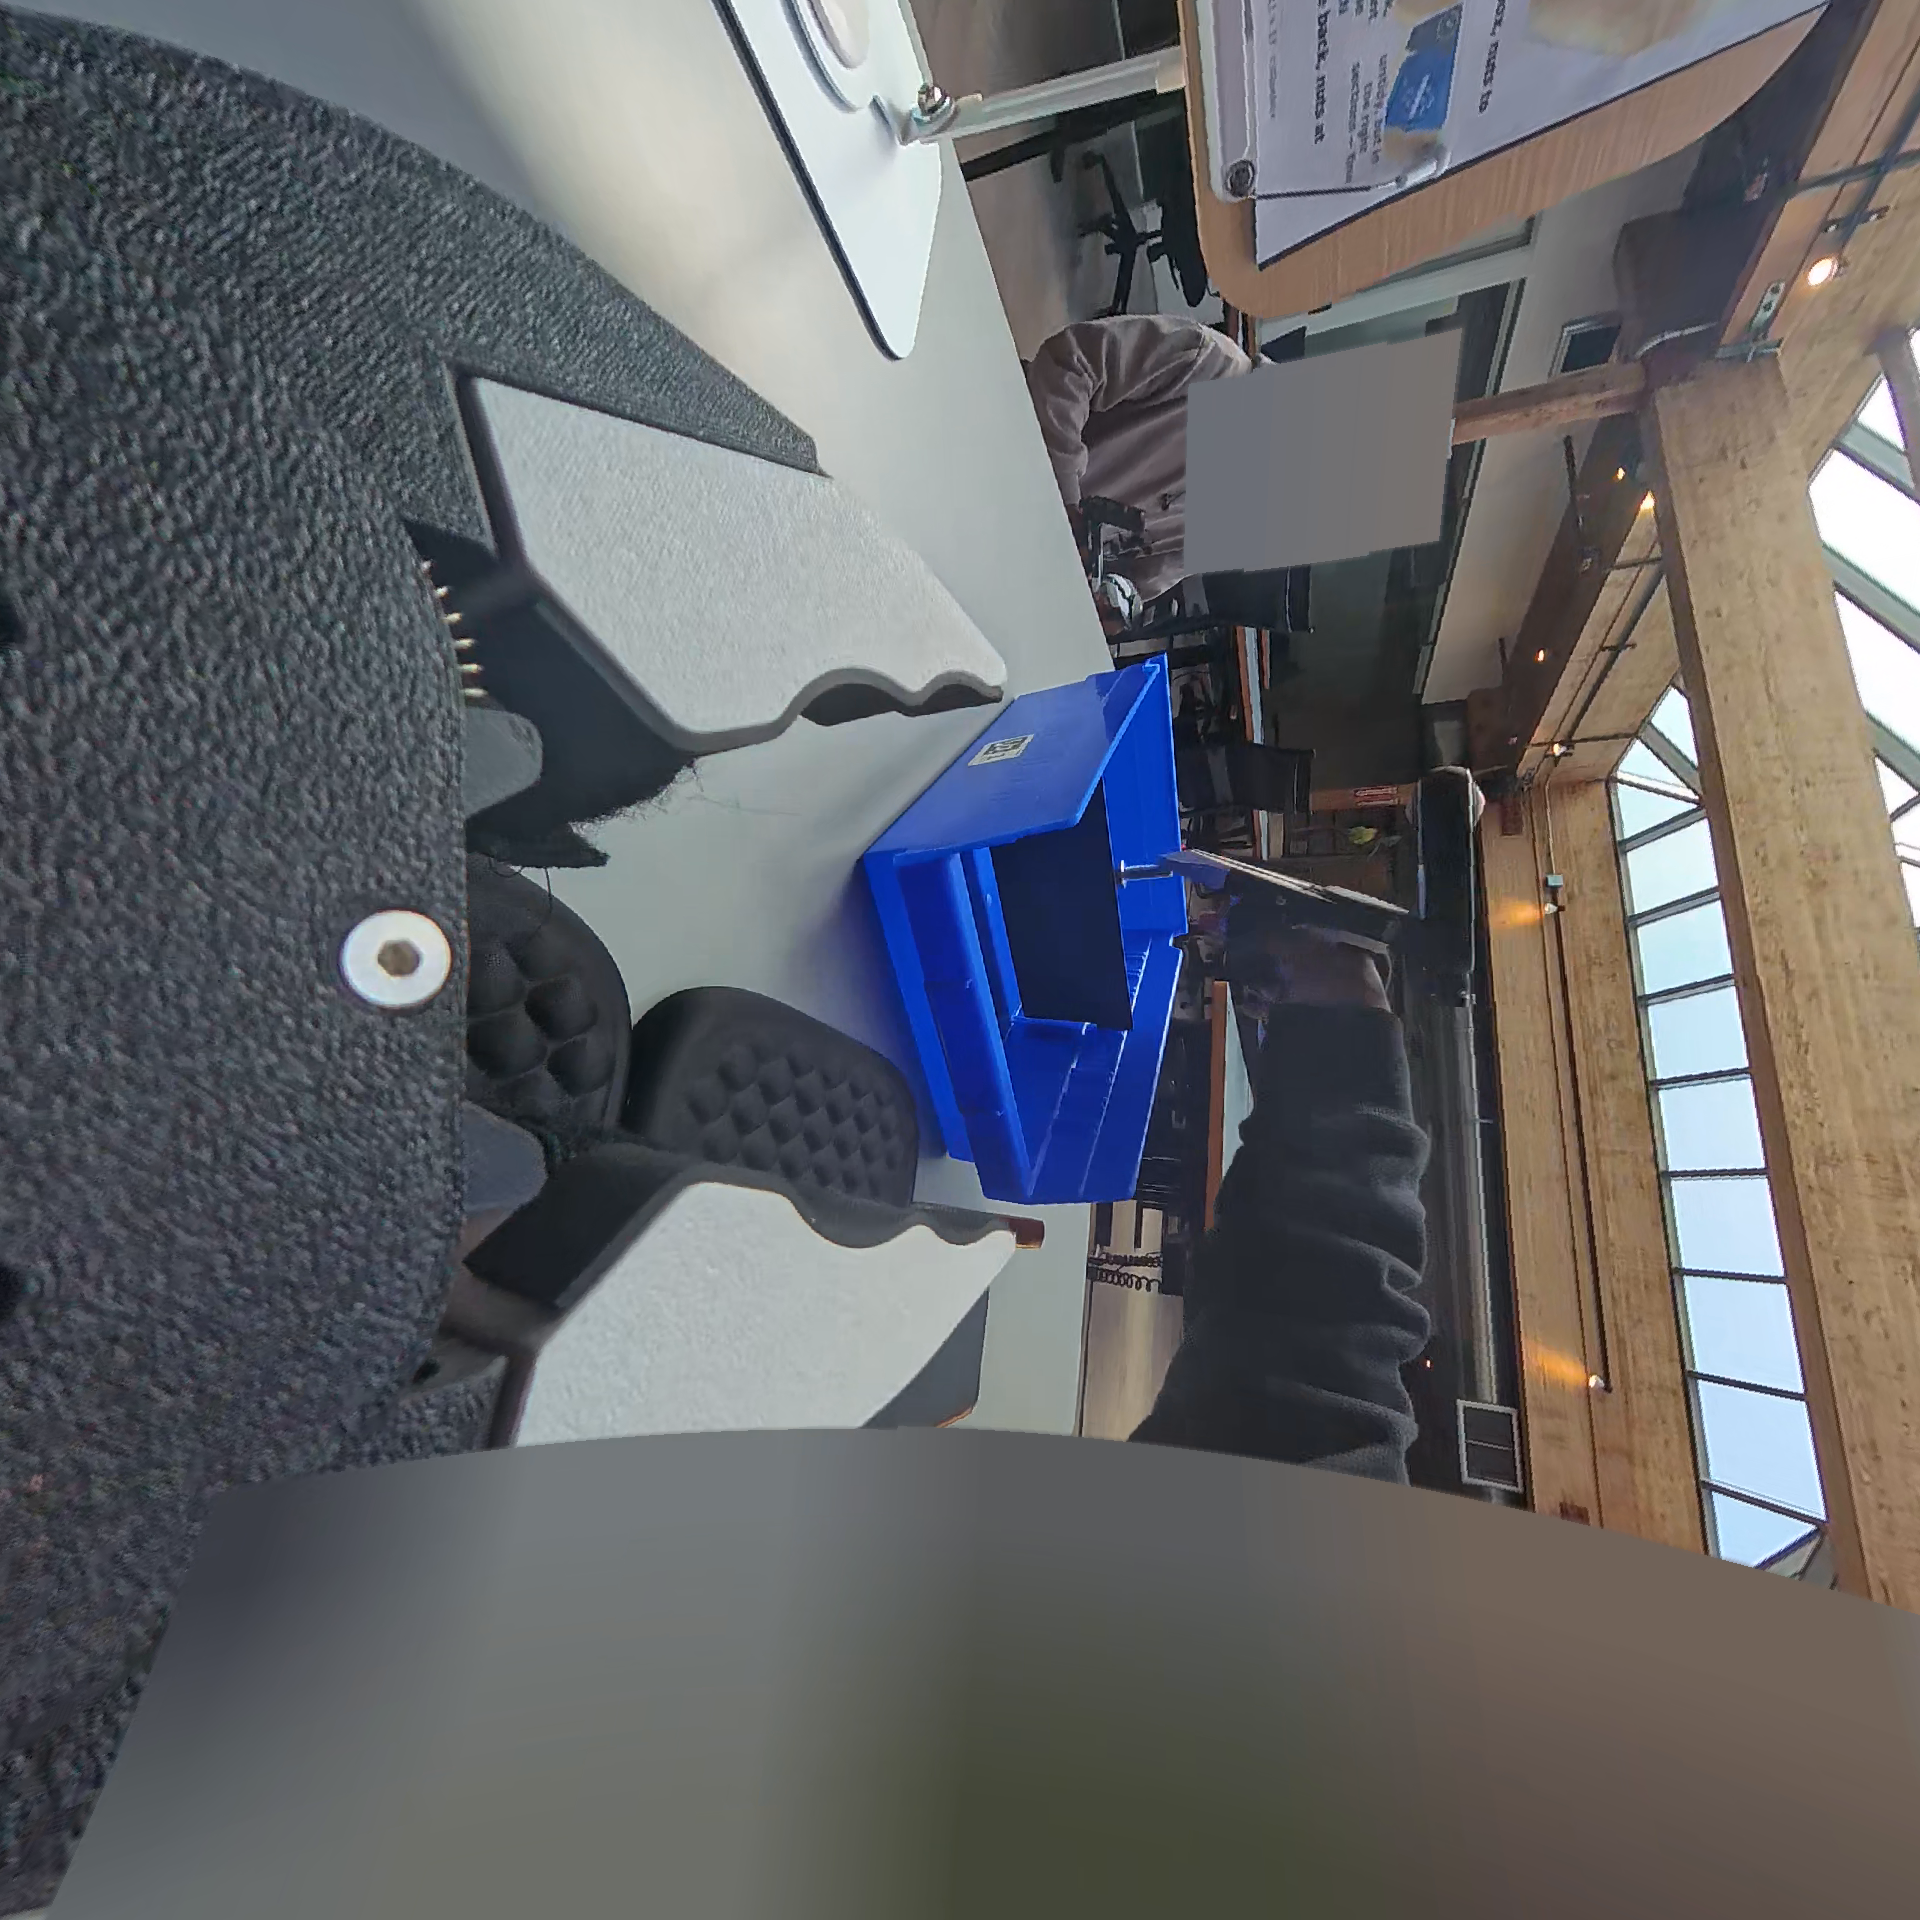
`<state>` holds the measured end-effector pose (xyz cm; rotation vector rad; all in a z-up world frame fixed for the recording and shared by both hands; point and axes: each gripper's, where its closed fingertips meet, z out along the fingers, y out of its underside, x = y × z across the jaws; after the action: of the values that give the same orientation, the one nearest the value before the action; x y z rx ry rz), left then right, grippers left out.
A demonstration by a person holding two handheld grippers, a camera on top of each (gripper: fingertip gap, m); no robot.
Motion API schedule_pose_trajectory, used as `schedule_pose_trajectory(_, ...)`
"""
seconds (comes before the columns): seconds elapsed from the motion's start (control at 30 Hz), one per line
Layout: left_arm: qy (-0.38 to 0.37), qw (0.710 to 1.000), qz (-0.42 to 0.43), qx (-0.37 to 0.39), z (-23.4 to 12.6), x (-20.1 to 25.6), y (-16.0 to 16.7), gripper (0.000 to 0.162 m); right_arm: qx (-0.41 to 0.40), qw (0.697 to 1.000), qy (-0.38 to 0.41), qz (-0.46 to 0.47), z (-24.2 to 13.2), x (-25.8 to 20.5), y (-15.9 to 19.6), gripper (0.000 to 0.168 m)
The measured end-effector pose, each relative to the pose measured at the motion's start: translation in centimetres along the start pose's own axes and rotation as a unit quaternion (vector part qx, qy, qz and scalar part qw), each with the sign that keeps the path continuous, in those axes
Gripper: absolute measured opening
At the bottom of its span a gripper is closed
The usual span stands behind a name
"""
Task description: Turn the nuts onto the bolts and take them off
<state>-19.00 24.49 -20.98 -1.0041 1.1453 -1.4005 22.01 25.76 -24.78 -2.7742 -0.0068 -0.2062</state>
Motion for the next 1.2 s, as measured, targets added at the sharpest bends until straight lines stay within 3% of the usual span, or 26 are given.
schedule_pose_trajectory(0.4,-0.009,1.000,0.000,0.002,-0.2,-0.4,-0.1,0.090,-0.091,0.988,0.034,0.121,5.4,3.1,3.3,0.007)
schedule_pose_trajectory(0.67,-0.012,1.000,0.004,-0.002,-0.1,-0.5,0.0,0.092,-0.113,0.986,0.037,0.117,5.8,2.9,4.0,0.008)
schedule_pose_trajectory(0.83,-0.015,1.000,0.004,-0.003,-0.1,-0.7,0.0,0.092,-0.089,0.989,0.051,0.108,4.6,3.1,3.3,0.022)
schedule_pose_trajectory(0.93,-0.016,1.000,0.005,-0.006,-0.1,-0.7,0.1,0.091,-0.018,0.991,0.077,0.107,2.0,3.4,1.7,0.033)
schedule_pose_trajectory(1.03,-0.018,1.000,0.015,-0.016,0.0,-0.7,0.2,0.090,0.147,0.980,0.060,0.117,-2.6,1.3,-1.6,0.043)
schedule_pose_trajectory(1.2,-0.025,0.999,0.028,-0.032,-0.1,-0.8,0.3,0.086,0.423,0.900,-0.004,0.108,-12.4,-6.4,-4.1,0.070)
